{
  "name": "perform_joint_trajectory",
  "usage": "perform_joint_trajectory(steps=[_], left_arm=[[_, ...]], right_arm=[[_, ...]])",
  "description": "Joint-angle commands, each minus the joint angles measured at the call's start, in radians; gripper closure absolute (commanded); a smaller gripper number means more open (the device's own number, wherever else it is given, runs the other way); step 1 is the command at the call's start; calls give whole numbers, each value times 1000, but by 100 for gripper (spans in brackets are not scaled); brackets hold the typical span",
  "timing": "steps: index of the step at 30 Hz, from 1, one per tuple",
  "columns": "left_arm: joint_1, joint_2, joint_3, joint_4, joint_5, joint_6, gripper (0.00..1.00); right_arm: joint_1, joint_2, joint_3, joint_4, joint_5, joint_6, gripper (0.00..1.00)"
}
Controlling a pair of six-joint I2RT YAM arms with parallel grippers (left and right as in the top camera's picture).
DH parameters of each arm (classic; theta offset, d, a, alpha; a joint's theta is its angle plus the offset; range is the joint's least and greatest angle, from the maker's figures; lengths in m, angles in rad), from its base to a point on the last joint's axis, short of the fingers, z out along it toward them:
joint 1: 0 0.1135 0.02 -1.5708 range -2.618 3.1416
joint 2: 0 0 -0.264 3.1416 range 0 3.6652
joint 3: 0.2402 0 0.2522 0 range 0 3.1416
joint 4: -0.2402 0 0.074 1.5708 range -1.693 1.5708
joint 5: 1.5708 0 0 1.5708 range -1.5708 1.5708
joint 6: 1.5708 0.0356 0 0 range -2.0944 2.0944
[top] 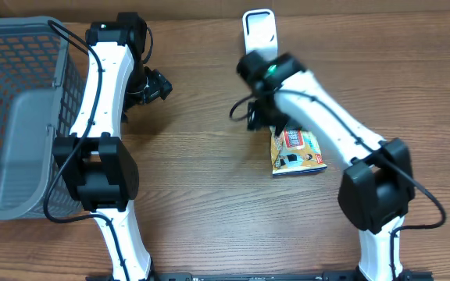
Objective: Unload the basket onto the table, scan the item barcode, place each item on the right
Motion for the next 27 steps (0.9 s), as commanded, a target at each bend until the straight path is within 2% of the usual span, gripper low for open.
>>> perform_joint_trajectory(steps=[1, 2, 5, 8, 17, 19, 20, 22, 26, 27], left_arm=[[-7, -28, 15, -2, 1, 19, 0], [-7, -28, 15, -2, 1, 19, 0], [-7, -28, 15, -2, 1, 19, 0], [-7, -28, 15, -2, 1, 19, 0], [-7, -28, 15, -2, 1, 19, 0], [-7, -28, 15, -2, 1, 19, 0], [-7, -28, 15, -2, 1, 19, 0], [-7, -28, 15, -2, 1, 19, 0], [-7, -28, 15, -2, 1, 19, 0], [-7, -28, 15, -2, 1, 19, 0]], right_arm=[[-103, -14, 42, -3, -115, -122, 0], [-122, -13, 27, 4, -154, -166, 1], [-153, -13, -47, 55, -235, -270, 11], [-155, -13, -141, 122, -246, -303, 23], [-150, -13, -363, 326, -227, -303, 24], [-150, -13, -385, 349, -219, -303, 33], [-150, -13, -391, 357, -204, -303, 43], [-150, -13, -392, 369, -175, -302, 57], [-150, -13, -392, 386, -146, -301, 96], [-150, -13, -392, 386, -145, -293, 96]])
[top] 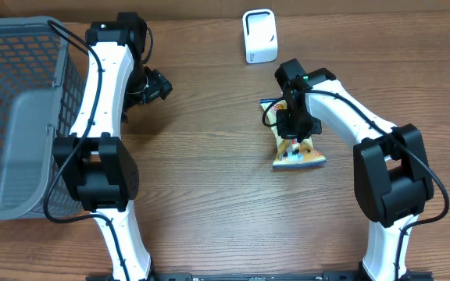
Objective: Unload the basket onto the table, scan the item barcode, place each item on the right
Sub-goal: 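Hold the wipes pack in front of the white scanner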
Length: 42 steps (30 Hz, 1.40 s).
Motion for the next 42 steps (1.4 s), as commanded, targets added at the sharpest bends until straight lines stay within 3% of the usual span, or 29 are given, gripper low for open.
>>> perform_joint_trajectory(steps=[1, 6, 13, 19, 33, 42], left_arm=[[-7, -28, 15, -2, 1, 19, 0], [-6, -28, 15, -2, 1, 19, 0], [-7, -28, 15, -2, 1, 19, 0], [-7, -28, 15, -3, 1, 19, 0], [-7, -28, 15, -2, 1, 19, 0], [-7, -28, 15, -2, 1, 19, 0]], right_arm=[[2, 4, -21, 11, 32, 16, 96], [-5, 4, 44, -26, 32, 27, 96], [-16, 4, 307, -46, 31, 24, 96], [-17, 4, 517, 66, 31, 24, 96], [-17, 143, 531, 543, -13, -29, 96], [-17, 201, 531, 592, 77, -29, 96]])
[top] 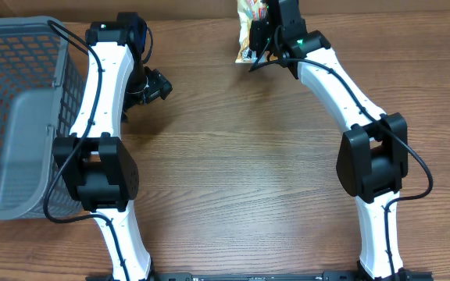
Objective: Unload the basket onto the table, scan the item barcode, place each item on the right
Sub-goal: 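Hold the wipes pack in front of the white scanner, then carry the wipes pack to the right edge and release it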
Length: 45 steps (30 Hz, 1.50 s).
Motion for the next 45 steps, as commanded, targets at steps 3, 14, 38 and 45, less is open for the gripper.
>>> perform_joint_trajectory(steps=[3, 14, 38, 45], left_arm=[[-7, -28, 15, -2, 1, 19, 0], [-7, -28, 15, -2, 1, 19, 0], [-7, -28, 15, -2, 1, 19, 0], [-7, -28, 15, -2, 1, 19, 0]], right_arm=[[-4, -16, 19, -7, 129, -8, 96], [-10, -11, 19, -90, 148, -8, 96], [-688, -280, 10, -568, 162, 364, 96], [-943, -218, -17, -637, 142, 402, 96]])
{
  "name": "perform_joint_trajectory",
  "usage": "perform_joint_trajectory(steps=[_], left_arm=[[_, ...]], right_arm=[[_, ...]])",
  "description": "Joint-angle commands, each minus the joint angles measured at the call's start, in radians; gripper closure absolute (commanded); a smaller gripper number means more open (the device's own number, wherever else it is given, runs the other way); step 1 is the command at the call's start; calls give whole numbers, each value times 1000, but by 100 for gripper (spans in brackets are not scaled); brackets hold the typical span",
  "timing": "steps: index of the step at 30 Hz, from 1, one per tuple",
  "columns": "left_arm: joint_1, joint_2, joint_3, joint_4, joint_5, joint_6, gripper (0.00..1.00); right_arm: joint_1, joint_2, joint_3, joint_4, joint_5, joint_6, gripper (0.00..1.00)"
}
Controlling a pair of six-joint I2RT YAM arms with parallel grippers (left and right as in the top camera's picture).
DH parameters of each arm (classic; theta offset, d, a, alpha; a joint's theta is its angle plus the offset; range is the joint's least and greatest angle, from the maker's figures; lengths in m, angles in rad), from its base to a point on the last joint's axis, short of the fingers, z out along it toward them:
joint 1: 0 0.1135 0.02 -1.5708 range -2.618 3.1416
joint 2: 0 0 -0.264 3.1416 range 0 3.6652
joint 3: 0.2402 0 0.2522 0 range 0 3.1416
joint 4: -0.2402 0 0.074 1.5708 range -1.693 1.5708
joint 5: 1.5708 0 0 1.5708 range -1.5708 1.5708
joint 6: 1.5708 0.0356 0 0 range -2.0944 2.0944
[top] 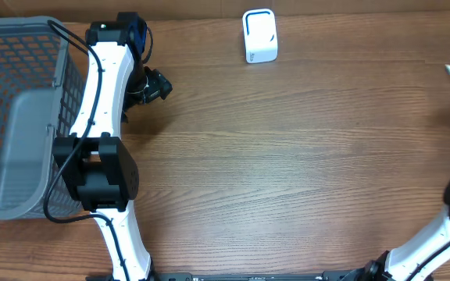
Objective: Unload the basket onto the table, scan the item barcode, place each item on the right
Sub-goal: 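Carry the wipes pack to the right edge and release it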
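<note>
The item, a colourful snack packet, shows only as a sliver at the far right edge of the overhead view. The white barcode scanner [259,35] stands at the back of the table, right of the middle. Only the right arm's black elbow and a white link are in the frame at the lower right; the right gripper itself is out of view, so what holds the packet is hidden. My left gripper [159,84] hangs at the back left, far from both, and its jaws are too small to read.
A grey mesh basket [22,117] fills the left edge of the table. The left arm [104,94] rises beside it. The brown wooden tabletop [287,156] stretches between the two arms.
The right arm has moved from in front of the scanner at the back to the far right; the packet is now at the right edge. The scanner is uncovered again. The left arm is unchanged.
The right gripper was first by the packet lying on the table below the scanner, then down on it. Later the packet was lifted and held at the scanner at the back. Now it is at the far right edge. The left arm stayed still throughout.
</note>
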Motion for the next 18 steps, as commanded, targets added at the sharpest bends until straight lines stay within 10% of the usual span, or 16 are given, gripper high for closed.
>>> perform_joint_trajectory(steps=[1, 6, 14, 18], left_arm=[[-7, -28, 15, -2, 1, 19, 0], [-7, -28, 15, -2, 1, 19, 0], [-7, -28, 15, -2, 1, 19, 0], [-7, -28, 15, -2, 1, 19, 0]], right_arm=[[-67, 34, -21, 0, -14, 32, 96], [-140, 69, -50, 7, -19, 30, 93], [-160, 72, -47, -21, -60, 18, 52], [-160, 39, -27, -64, -109, 18, 50]])
